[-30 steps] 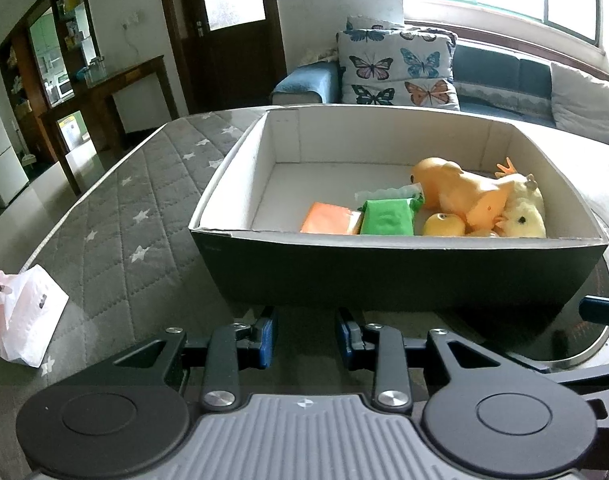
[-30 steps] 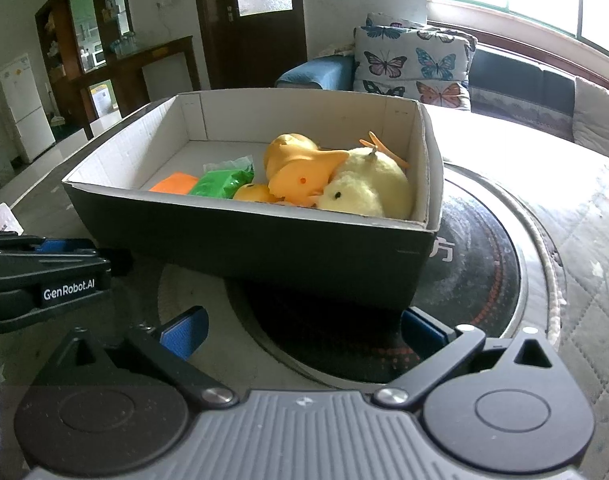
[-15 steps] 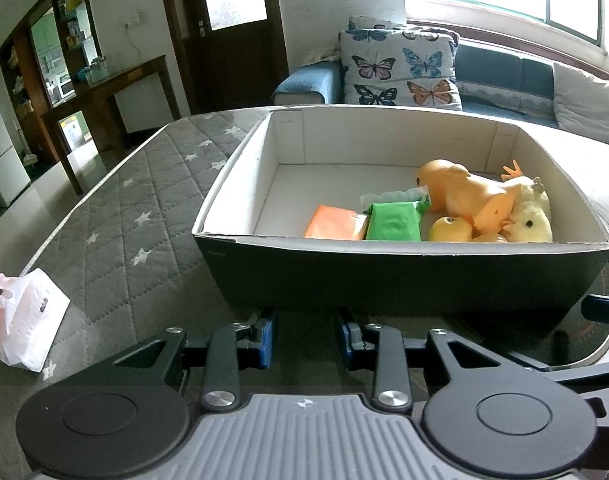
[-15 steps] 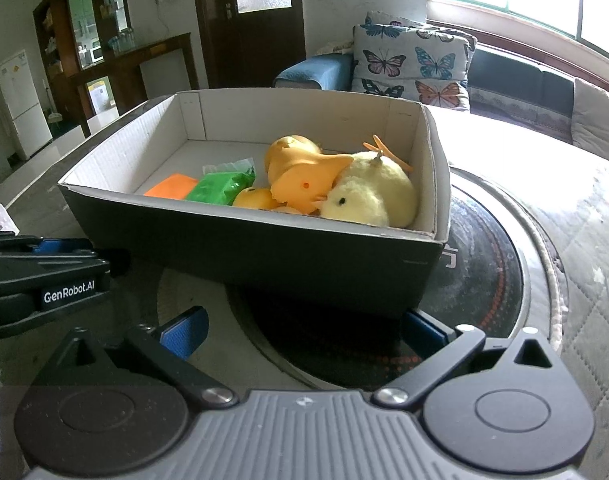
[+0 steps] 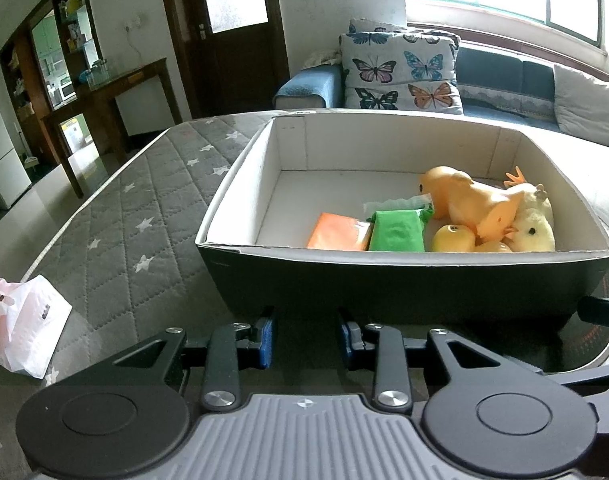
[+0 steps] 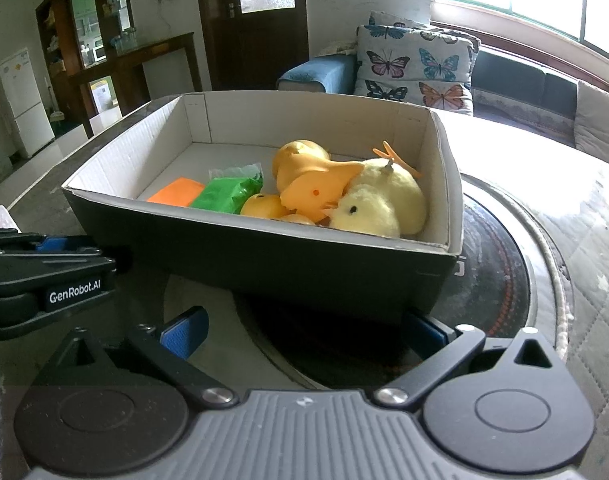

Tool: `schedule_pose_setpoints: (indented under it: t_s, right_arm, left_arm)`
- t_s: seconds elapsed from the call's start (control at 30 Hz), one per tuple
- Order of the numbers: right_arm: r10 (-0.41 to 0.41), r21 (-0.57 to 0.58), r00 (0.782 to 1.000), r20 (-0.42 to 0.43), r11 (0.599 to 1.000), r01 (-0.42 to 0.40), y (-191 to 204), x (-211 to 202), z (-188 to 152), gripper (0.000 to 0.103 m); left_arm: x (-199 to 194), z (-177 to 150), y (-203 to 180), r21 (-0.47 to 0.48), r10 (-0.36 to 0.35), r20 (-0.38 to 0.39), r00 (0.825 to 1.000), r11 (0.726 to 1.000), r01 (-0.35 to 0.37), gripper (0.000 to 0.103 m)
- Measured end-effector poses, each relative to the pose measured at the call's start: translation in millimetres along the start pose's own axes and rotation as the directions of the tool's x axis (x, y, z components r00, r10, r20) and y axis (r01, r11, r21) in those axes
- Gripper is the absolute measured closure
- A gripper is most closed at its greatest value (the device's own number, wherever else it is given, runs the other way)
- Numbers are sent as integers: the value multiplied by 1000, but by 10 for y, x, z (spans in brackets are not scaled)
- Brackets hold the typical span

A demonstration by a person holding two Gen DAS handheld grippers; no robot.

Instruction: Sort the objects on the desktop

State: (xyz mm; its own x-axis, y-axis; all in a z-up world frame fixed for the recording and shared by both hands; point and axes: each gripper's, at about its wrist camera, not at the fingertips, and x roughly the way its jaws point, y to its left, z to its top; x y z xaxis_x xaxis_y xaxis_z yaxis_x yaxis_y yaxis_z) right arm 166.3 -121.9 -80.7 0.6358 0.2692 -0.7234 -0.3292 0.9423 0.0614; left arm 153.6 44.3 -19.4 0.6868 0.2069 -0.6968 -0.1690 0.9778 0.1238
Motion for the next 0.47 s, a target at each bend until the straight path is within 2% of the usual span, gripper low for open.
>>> schedule_pose_setpoints:
  t_s: [0.47]
  right_arm:
    - [3, -3, 1000, 7, 1000, -3, 13, -5, 11, 0]
  left_arm:
    - [-41, 21, 18, -3, 17, 33, 999, 1000, -17, 69]
